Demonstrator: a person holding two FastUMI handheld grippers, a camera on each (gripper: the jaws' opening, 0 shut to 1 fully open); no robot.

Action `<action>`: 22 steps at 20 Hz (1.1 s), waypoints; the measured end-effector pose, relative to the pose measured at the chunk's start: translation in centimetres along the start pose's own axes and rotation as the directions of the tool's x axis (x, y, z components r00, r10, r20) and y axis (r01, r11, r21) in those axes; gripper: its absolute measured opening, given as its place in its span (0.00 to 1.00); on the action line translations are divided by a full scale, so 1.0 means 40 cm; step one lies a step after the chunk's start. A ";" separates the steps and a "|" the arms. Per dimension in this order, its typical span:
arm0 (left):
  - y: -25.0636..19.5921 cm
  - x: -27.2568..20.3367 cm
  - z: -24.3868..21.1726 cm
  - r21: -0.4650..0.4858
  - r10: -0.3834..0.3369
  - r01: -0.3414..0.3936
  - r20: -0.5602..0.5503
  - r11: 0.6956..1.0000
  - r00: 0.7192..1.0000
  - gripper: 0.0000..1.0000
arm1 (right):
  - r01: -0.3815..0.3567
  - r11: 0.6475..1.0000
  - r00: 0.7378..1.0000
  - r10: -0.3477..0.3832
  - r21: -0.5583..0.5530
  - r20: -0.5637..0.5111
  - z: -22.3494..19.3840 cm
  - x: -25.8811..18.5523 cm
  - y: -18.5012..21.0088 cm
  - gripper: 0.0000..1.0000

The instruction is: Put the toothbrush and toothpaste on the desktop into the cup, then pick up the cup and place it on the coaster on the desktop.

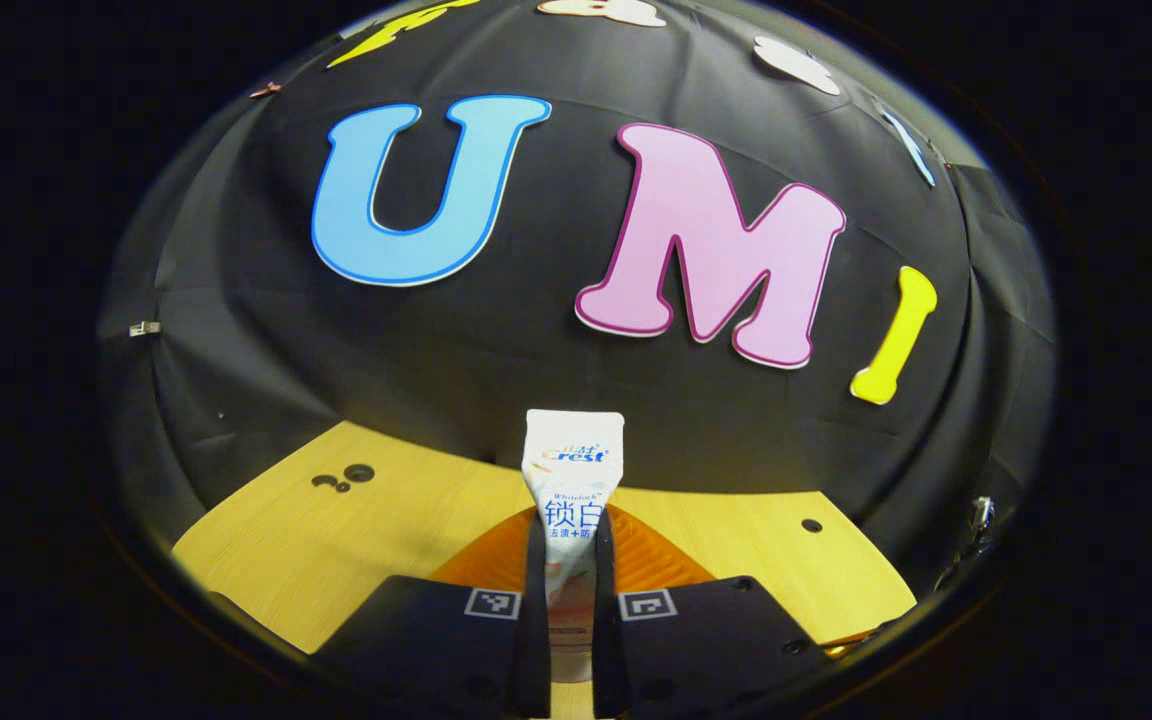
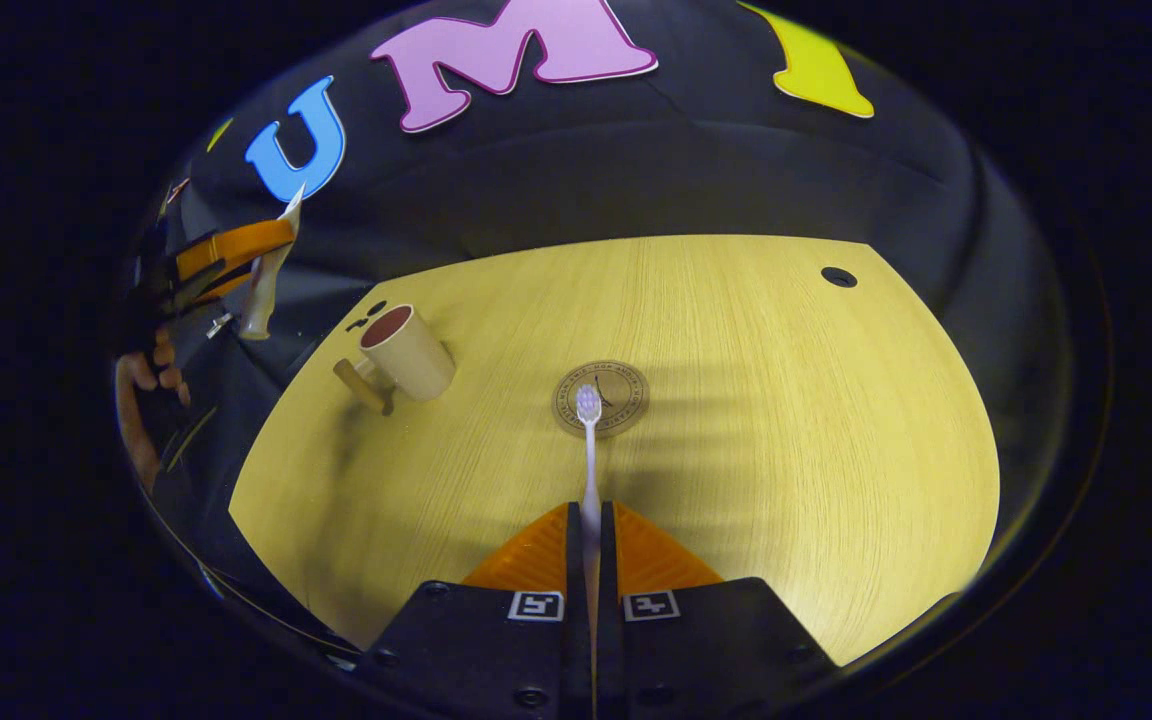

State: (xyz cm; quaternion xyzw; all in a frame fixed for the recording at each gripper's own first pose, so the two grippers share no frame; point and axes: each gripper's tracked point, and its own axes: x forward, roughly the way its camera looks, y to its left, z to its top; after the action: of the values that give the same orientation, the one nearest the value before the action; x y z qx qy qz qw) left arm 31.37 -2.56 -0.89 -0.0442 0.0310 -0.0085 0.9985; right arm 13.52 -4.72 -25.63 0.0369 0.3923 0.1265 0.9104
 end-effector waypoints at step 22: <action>0.055 0.251 -0.239 -0.008 0.084 -0.084 -0.022 0.996 0.996 0.31 | 0.003 1.000 1.000 -0.003 -0.013 -0.021 -0.009 0.046 -0.029 0.07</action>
State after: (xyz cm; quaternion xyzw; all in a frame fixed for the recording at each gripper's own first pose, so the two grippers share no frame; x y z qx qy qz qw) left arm 40.81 -1.39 -11.21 -0.0474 0.0436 0.0331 0.9974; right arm 14.70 -5.38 -27.35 0.0291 0.4009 0.1279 0.9067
